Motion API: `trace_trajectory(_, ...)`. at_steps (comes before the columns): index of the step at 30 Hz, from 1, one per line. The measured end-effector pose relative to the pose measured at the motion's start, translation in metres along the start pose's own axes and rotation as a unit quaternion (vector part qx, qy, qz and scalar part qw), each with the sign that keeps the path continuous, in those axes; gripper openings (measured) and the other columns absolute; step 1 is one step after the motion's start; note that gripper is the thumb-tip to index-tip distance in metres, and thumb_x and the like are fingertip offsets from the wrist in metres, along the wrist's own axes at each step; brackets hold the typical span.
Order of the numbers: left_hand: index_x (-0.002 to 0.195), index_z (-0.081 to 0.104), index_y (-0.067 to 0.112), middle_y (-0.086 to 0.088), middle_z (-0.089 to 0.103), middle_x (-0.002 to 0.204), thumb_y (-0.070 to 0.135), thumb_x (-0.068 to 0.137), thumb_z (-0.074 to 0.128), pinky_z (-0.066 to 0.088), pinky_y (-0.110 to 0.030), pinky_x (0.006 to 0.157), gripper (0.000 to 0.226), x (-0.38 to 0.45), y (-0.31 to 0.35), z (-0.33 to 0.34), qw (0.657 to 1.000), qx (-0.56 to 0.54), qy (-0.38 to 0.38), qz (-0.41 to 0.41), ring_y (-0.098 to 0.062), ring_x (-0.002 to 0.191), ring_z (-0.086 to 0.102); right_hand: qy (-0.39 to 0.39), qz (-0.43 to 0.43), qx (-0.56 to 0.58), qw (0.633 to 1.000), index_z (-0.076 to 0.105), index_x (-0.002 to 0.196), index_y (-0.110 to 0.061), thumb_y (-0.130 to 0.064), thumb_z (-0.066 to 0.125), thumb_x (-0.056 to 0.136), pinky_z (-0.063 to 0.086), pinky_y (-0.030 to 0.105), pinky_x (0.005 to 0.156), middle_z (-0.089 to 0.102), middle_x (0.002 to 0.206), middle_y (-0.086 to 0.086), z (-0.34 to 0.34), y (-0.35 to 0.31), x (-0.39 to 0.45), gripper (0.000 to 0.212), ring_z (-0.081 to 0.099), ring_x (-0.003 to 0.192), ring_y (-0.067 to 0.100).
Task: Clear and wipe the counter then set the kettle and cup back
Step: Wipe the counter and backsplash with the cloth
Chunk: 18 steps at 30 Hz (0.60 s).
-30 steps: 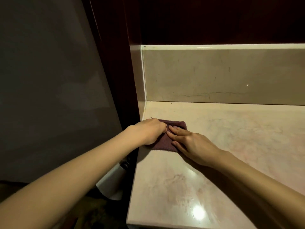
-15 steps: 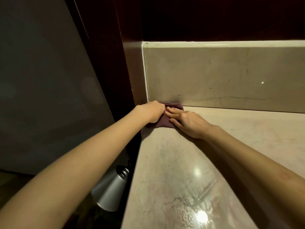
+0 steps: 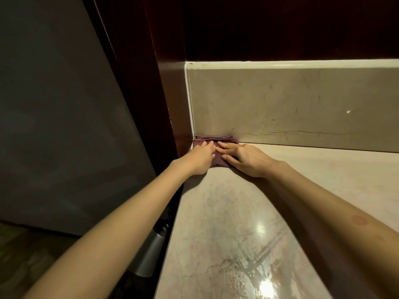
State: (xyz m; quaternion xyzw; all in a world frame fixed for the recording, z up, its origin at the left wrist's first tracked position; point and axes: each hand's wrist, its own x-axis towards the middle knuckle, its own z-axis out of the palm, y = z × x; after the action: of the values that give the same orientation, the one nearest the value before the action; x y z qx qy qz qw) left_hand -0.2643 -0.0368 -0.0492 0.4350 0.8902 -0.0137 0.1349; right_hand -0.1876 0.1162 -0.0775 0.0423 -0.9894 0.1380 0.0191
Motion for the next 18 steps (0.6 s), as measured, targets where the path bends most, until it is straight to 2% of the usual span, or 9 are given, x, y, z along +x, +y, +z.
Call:
trace_trajectory(3,0.150,0.011,0.001,-0.013,0.004,0.160,0.014,0.104,0.023,0.008,-0.035,0.117,0.049,-0.010,0.003,0.010,0.996,-0.083,0.019,-0.007,-0.027,0.148,0.002,0.002,0.003,0.000,1.000,0.040,0.144,-0.027,-0.033,0.037,0.102,0.030,0.027,0.108,0.026,0.155,-0.008,0.001,-0.002,-0.002,0.043,0.028,0.142,0.011)
trace_trajectory(7,0.149,0.019,-0.002,-0.017,0.012,0.158,0.012,0.103,0.026,0.009,-0.037,0.117,0.048,-0.021,0.009,0.015,0.991,-0.118,0.051,-0.022,-0.029,0.147,0.008,0.001,0.009,-0.005,1.000,0.038,0.146,-0.027,-0.033,0.036,0.102,0.029,0.027,0.109,0.025,0.156,-0.008,0.003,-0.010,-0.008,0.044,0.027,0.143,0.012)
trace_trajectory(9,0.145,0.024,-0.006,-0.023,0.013,0.156,0.009,0.102,0.023,0.008,-0.038,0.116,0.046,-0.028,0.012,0.011,0.990,-0.131,0.025,-0.055,-0.035,0.145,0.010,-0.005,0.009,-0.003,1.000,0.037,0.146,-0.027,-0.033,0.035,0.102,0.027,0.025,0.109,0.024,0.156,-0.008,0.004,-0.017,-0.016,0.044,0.025,0.143,0.011)
trace_trajectory(11,0.144,0.026,-0.008,-0.026,0.012,0.156,0.008,0.102,0.020,0.009,-0.042,0.117,0.045,-0.038,0.012,0.007,0.993,-0.113,0.004,-0.045,-0.039,0.145,0.008,-0.010,0.007,0.004,1.000,0.038,0.145,-0.028,-0.033,0.035,0.102,0.026,0.027,0.110,0.023,0.156,-0.010,0.003,-0.024,-0.026,0.043,0.023,0.143,0.009)
trace_trajectory(14,0.150,0.011,0.002,-0.014,0.000,0.160,0.014,0.104,0.016,0.002,-0.032,0.119,0.049,-0.070,0.002,0.013,0.993,-0.110,-0.040,0.016,-0.023,0.148,-0.002,-0.025,-0.014,0.021,0.999,0.037,0.145,-0.032,-0.036,0.032,0.102,0.027,0.031,0.115,0.023,0.155,-0.014,0.003,-0.038,-0.047,0.043,0.021,0.144,0.005)
trace_trajectory(16,0.151,0.006,0.008,-0.004,-0.004,0.160,0.016,0.104,0.016,-0.001,-0.025,0.118,0.049,-0.096,-0.006,0.016,0.989,-0.127,-0.054,0.059,-0.012,0.147,-0.006,-0.035,-0.034,0.023,0.999,0.035,0.146,-0.032,-0.036,0.031,0.103,0.024,0.028,0.116,0.022,0.155,-0.016,0.006,-0.052,-0.064,0.044,0.018,0.144,0.001)
trace_trajectory(18,0.151,0.005,0.012,0.001,-0.004,0.160,0.016,0.104,0.018,-0.001,-0.026,0.119,0.048,-0.119,-0.013,0.023,0.984,-0.144,-0.066,0.087,-0.005,0.145,-0.006,-0.031,-0.052,0.020,0.998,0.033,0.147,-0.031,-0.035,0.031,0.103,0.020,0.023,0.117,0.020,0.155,-0.016,0.011,-0.068,-0.081,0.044,0.015,0.143,-0.001)
